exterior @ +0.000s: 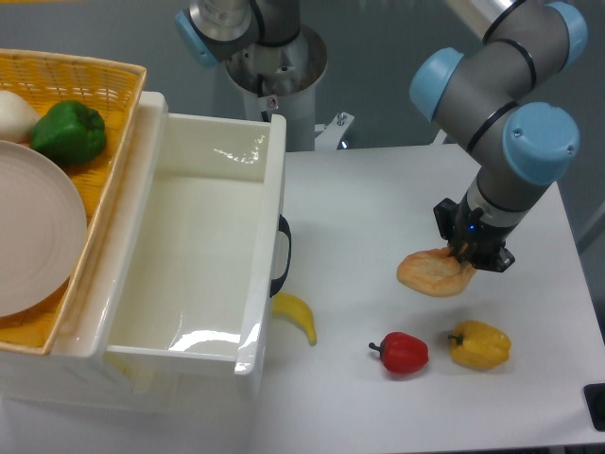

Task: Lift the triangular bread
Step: 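Lift the gripped bread up off the table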

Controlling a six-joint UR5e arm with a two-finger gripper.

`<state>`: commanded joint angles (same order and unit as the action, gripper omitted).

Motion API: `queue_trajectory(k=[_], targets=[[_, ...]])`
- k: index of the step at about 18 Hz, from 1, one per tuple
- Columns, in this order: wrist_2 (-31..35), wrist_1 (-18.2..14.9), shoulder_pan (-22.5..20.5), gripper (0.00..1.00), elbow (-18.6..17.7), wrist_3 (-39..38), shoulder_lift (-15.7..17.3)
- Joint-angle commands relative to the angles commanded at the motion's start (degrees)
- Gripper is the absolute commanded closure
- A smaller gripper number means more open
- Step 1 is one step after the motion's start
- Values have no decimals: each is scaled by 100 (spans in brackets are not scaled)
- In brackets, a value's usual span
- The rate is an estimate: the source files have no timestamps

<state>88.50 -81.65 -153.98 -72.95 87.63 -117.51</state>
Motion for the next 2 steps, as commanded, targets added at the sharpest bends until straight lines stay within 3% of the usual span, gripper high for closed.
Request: queue_trajectory(k=[2], targets=[[105,35,-9,100,-44,131,26]])
